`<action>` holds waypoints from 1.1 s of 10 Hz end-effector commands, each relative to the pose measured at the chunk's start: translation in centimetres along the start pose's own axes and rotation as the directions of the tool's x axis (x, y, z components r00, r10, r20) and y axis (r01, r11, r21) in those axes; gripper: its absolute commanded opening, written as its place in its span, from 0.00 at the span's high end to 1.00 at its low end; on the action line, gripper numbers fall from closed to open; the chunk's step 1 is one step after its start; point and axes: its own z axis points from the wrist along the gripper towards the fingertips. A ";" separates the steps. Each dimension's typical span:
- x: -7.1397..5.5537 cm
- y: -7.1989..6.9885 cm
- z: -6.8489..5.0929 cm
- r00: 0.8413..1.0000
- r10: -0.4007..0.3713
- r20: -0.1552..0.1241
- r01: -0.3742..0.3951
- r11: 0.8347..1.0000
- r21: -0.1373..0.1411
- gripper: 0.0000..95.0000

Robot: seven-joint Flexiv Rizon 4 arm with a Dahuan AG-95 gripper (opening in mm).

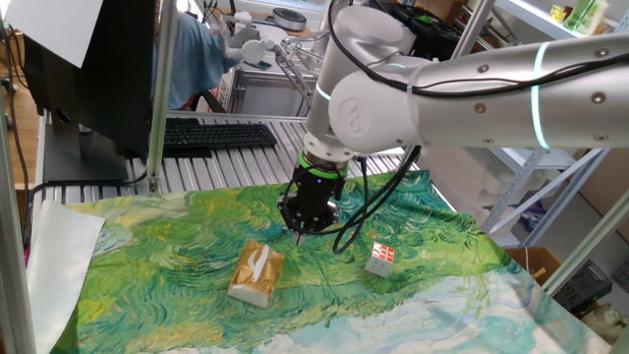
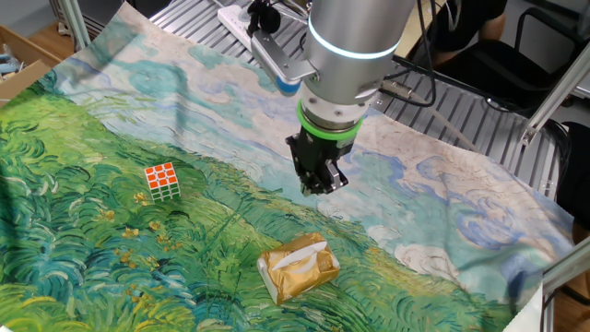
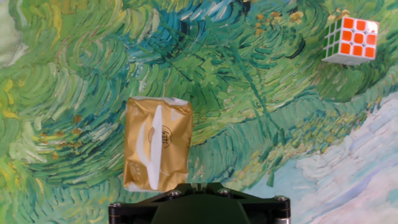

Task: Pull out a napkin

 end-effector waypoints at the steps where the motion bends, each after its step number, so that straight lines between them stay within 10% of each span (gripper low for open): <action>1: -0.2 0.4 0.1 1.000 0.002 -0.003 -0.002 1.000 0.001 1.00; 11: -0.2 2.2 1.4 1.000 0.026 0.002 -0.026 1.000 -0.004 1.00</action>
